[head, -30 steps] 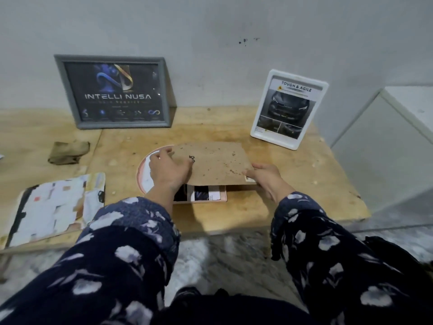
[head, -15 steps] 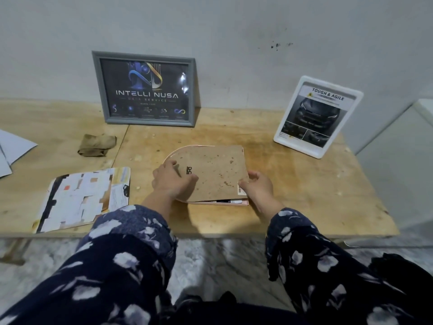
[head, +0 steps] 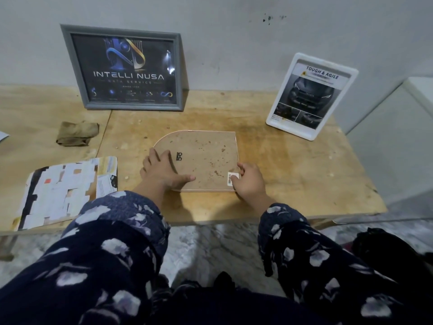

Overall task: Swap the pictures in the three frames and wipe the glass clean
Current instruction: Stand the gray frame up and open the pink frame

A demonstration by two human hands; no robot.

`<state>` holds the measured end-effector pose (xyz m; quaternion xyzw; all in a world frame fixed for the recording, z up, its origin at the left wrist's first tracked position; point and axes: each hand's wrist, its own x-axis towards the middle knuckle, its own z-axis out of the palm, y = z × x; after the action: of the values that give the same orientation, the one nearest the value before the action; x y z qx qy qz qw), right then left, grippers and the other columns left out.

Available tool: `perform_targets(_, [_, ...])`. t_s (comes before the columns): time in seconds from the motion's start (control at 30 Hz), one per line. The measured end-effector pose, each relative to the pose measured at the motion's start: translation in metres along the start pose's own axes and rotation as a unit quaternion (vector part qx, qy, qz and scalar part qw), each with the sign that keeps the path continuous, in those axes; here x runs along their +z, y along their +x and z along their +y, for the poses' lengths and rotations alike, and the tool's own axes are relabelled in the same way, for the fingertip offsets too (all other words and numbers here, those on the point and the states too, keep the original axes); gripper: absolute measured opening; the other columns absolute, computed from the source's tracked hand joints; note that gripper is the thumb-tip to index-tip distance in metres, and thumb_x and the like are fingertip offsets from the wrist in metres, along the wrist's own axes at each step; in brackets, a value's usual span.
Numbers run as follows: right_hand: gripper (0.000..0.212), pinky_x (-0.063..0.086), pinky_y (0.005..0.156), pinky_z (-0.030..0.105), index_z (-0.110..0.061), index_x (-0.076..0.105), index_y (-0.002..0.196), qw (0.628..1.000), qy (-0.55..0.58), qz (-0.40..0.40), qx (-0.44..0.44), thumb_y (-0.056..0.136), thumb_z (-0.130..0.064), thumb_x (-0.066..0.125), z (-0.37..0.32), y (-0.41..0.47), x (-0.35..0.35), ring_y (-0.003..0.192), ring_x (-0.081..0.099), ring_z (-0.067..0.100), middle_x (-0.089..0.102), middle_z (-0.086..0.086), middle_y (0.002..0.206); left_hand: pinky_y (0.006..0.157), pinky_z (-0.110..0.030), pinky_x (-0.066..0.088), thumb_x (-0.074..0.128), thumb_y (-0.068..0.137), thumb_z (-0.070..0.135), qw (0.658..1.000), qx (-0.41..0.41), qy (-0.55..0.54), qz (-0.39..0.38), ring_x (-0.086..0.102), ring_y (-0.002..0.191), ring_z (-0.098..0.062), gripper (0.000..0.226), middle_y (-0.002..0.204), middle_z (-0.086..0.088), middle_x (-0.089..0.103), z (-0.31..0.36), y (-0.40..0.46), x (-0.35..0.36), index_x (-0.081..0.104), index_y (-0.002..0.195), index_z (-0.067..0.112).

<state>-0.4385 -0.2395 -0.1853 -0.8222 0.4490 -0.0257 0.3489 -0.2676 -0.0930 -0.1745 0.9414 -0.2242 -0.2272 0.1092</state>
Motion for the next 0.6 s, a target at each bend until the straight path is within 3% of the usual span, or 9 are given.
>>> perform_targets(0.1, [0.054, 0.04, 0.102, 0.039, -0.011, 0.042, 0.141, 0.999, -0.038, -0.02, -0.032, 0.089, -0.017, 0.055, 0.002, -0.003, 0.0, 0.122, 0.042, 0.029, 0.042, 0.01, 0.13, 0.11, -0.054, 0.028, 0.077, 0.06, 0.066, 1.0, -0.006, -0.002, 0.006, 0.015, 0.139, -0.037, 0.105, 0.158, -0.009, 0.007, -0.002, 0.004, -0.003, 0.028, 0.142, 0.023])
perform_targets(0.2, [0.045, 0.036, 0.101, 0.039, -0.015, 0.049, 0.135, 0.993, -0.094, -0.025, -0.064, 0.091, -0.023, 0.055, 0.002, -0.001, -0.008, 0.122, 0.037, 0.027, 0.042, 0.006, 0.126, 0.106, -0.055, 0.032, 0.077, 0.06, 0.066, 1.0, -0.012, 0.015, 0.007, 0.018, 0.138, -0.037, 0.101, 0.157, -0.009, 0.01, -0.001, 0.005, -0.002, 0.03, 0.139, 0.024])
perform_targets(0.33, [0.06, 0.026, 0.108, 0.041, -0.023, 0.039, 0.143, 0.977, -0.175, -0.068, -0.103, 0.088, -0.033, 0.061, -0.004, 0.009, -0.027, 0.136, 0.024, 0.022, 0.033, -0.005, 0.148, 0.107, -0.054, 0.029, 0.075, 0.064, 0.065, 0.999, -0.02, 0.044, 0.0, 0.018, 0.138, -0.037, 0.1, 0.158, -0.012, 0.008, 0.005, 0.004, -0.003, 0.028, 0.14, 0.023])
perform_targets(0.43, [0.07, 0.009, 0.118, 0.048, -0.028, 0.031, 0.148, 0.954, -0.244, -0.133, -0.113, 0.086, -0.036, 0.064, -0.013, 0.023, -0.036, 0.146, 0.01, 0.025, 0.018, -0.008, 0.158, 0.107, -0.054, 0.028, 0.072, 0.065, 0.068, 0.996, -0.023, 0.081, -0.002, 0.017, 0.14, -0.038, 0.101, 0.158, -0.014, 0.007, 0.008, 0.003, -0.004, 0.025, 0.142, 0.021])
perform_targets(0.5, [0.075, 0.004, 0.118, 0.051, -0.028, 0.034, 0.145, 0.94, -0.275, -0.172, -0.107, 0.08, -0.038, 0.071, -0.02, 0.031, -0.04, 0.144, 0.015, 0.026, 0.026, -0.004, 0.156, 0.108, -0.054, 0.026, 0.072, 0.066, 0.068, 0.995, -0.025, 0.097, -0.007, 0.016, 0.14, -0.038, 0.102, 0.158, -0.016, 0.006, 0.01, 0.002, -0.005, 0.024, 0.142, 0.02])
perform_targets(0.6, [0.077, 0.002, 0.117, 0.054, -0.028, 0.041, 0.138, 0.932, -0.301, -0.172, -0.109, 0.071, -0.041, 0.078, -0.026, 0.034, -0.042, 0.134, 0.032, 0.026, 0.051, 0.002, 0.136, 0.11, -0.055, 0.024, 0.071, 0.067, 0.068, 0.993, -0.029, 0.114, -0.018, 0.015, 0.141, -0.039, 0.106, 0.158, -0.019, 0.004, 0.013, 0.002, -0.005, 0.02, 0.144, 0.018])
